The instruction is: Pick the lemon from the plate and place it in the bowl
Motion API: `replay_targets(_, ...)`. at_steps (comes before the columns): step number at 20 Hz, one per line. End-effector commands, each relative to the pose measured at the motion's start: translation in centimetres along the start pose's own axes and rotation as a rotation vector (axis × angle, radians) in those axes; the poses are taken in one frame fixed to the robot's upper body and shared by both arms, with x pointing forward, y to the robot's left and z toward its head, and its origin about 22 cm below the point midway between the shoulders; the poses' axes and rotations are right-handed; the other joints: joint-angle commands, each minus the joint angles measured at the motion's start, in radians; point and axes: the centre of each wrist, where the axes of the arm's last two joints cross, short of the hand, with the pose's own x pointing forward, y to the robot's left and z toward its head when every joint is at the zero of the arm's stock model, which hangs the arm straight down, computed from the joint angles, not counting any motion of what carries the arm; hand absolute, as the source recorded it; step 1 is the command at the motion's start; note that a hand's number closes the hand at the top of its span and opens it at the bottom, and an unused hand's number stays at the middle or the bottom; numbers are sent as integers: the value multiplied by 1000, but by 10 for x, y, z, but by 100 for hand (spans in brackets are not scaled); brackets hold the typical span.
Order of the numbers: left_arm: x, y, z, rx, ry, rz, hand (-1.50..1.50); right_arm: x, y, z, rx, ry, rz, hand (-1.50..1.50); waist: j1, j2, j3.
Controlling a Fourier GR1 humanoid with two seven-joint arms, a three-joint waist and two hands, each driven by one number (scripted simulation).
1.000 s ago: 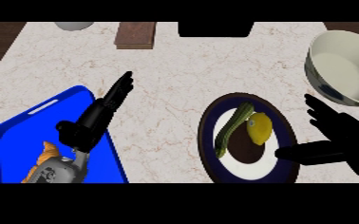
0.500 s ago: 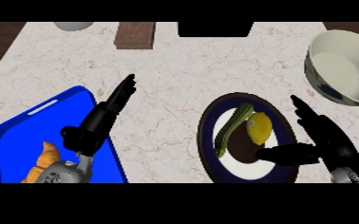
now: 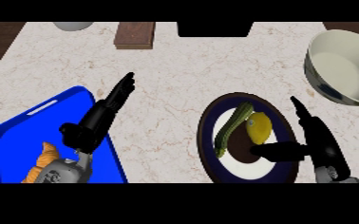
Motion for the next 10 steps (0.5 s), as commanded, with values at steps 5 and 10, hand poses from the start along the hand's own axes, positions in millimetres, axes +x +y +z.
replay_targets(5, 5, 12, 16, 6, -4, 6, 0, -36, 28, -15, -24, 134, -5, -150, 2, 0, 1)
replay_targets(10, -21, 3, 2, -15, -1, 19, 0, -10, 35, -34, 19, 158, -7, -150, 2, 2, 0)
